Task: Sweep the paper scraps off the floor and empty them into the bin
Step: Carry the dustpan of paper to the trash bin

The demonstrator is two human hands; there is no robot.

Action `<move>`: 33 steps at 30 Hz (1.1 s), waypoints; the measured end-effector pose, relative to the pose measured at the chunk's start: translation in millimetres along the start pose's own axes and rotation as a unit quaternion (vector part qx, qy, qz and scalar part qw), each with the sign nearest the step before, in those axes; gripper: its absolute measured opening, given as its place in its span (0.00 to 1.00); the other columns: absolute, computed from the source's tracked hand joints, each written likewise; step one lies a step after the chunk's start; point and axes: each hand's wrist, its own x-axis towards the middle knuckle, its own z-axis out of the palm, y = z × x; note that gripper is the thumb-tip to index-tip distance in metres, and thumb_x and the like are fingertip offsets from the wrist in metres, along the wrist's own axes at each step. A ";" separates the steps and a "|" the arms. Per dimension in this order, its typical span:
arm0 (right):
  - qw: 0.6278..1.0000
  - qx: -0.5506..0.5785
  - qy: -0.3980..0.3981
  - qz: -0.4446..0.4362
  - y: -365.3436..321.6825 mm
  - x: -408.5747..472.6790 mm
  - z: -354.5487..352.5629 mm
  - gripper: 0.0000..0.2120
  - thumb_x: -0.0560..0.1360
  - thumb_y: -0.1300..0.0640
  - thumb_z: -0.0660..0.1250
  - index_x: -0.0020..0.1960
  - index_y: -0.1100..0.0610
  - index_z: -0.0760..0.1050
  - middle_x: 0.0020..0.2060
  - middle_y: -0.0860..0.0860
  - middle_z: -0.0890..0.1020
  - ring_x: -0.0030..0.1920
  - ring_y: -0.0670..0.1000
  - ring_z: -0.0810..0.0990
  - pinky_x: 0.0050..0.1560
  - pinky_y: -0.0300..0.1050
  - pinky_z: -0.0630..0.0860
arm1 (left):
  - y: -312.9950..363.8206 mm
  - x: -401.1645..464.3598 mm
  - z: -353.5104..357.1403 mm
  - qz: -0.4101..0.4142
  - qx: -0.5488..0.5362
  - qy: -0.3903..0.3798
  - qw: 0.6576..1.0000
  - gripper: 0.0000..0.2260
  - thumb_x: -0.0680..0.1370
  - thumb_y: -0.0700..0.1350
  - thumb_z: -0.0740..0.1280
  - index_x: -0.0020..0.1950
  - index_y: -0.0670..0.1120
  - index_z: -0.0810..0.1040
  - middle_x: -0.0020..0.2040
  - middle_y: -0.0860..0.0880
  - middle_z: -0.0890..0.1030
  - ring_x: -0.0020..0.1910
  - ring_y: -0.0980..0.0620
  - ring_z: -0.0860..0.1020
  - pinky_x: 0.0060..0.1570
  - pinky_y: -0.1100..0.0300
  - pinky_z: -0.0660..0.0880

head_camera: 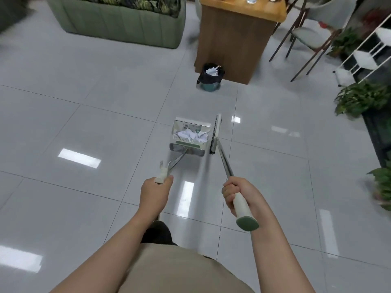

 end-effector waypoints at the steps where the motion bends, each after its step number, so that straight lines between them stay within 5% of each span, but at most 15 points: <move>1: 1.000 -0.007 0.002 -0.002 -23.9 14.0 10.0 0.16 0.74 0.67 0.59 0.34 0.52 0.60 0.22 0.46 0.63 0.18 0.42 0.62 0.17 0.33 0.65 | 16.3 24.4 7.1 0.003 -0.001 0.003 1.000 0.20 0.77 0.53 0.68 0.33 0.45 0.64 0.30 0.46 0.66 0.31 0.48 0.63 0.34 0.52 0.62; 8: 1.000 -0.015 0.008 -0.015 -200.2 121.3 73.5 0.16 0.74 0.67 0.58 0.33 0.52 0.59 0.21 0.45 0.62 0.17 0.42 0.60 0.16 0.33 0.63 | 140.5 227.5 61.2 0.054 0.027 -0.005 0.998 0.19 0.80 0.49 0.67 0.34 0.43 0.66 0.30 0.45 0.67 0.28 0.50 0.64 0.31 0.57 0.62; 17: 0.998 0.049 -0.008 -0.045 -407.8 208.1 147.5 0.17 0.75 0.67 0.57 0.35 0.49 0.56 0.20 0.45 0.61 0.17 0.43 0.59 0.17 0.32 0.61 | 359.6 465.4 130.7 0.140 0.190 0.007 0.972 0.18 0.79 0.48 0.65 0.33 0.43 0.63 0.28 0.48 0.65 0.28 0.49 0.62 0.25 0.60 0.59; 21: 0.997 0.061 -0.001 -0.056 -501.6 250.3 156.3 0.17 0.74 0.68 0.57 0.34 0.51 0.57 0.20 0.46 0.62 0.17 0.43 0.60 0.16 0.34 0.62 | 432.6 555.2 178.6 0.171 0.284 0.020 0.943 0.19 0.79 0.52 0.65 0.33 0.42 0.68 0.31 0.47 0.73 0.29 0.46 0.71 0.28 0.58 0.65; 33: 0.999 0.037 0.015 -0.028 -796.5 358.5 139.9 0.15 0.72 0.70 0.59 0.32 0.54 0.62 0.22 0.47 0.64 0.18 0.44 0.63 0.17 0.35 0.65 | 604.3 727.8 351.1 0.242 0.628 0.015 0.740 0.10 0.81 0.51 0.60 0.47 0.46 0.75 0.42 0.46 0.79 0.38 0.42 0.76 0.36 0.56 0.69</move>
